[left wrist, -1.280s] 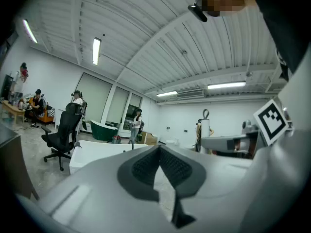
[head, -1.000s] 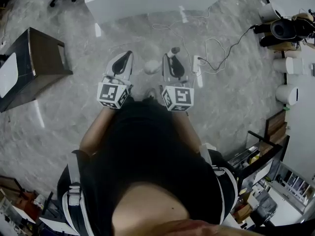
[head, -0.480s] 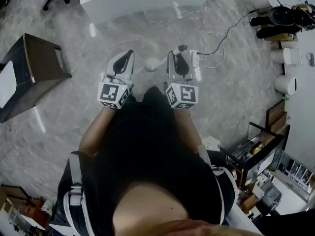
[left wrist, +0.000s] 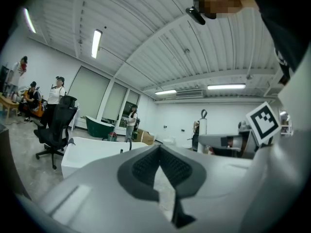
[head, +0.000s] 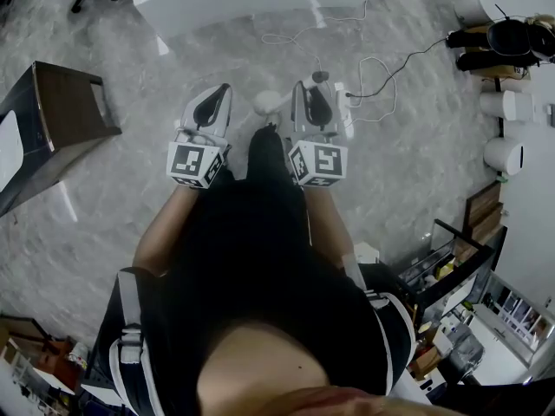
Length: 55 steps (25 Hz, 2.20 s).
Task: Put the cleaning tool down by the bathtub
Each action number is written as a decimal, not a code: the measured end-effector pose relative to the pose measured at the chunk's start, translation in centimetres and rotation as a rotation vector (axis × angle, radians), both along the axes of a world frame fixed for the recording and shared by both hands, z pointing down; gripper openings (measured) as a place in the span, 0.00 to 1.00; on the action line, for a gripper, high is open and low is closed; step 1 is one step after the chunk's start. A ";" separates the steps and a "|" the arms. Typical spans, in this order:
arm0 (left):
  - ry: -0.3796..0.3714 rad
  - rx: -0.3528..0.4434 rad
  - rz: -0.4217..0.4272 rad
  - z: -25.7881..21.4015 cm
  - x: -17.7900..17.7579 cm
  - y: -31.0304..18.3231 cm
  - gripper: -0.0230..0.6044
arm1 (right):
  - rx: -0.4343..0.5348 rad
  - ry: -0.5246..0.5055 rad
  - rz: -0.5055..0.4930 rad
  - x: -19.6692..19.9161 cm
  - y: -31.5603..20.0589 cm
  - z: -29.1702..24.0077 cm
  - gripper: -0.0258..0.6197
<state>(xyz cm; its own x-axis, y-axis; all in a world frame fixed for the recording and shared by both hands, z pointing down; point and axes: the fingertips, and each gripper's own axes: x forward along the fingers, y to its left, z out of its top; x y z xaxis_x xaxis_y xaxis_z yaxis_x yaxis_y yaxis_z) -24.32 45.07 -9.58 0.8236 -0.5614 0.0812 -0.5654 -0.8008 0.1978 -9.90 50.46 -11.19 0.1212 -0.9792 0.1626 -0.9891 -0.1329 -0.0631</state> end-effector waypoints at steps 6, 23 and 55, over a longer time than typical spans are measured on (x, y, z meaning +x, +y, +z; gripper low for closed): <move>0.007 -0.006 -0.050 1.0 6.2 -3.8 0.05 | -0.014 0.007 -0.055 5.4 -4.1 1.3 0.17; -0.026 -0.011 -0.207 4.2 19.8 -13.5 0.05 | -0.026 -0.010 -0.229 18.3 -15.2 4.4 0.17; -0.072 -0.076 -0.184 14.7 25.5 -34.1 0.05 | -0.115 -0.030 -0.212 21.9 -36.7 16.2 0.17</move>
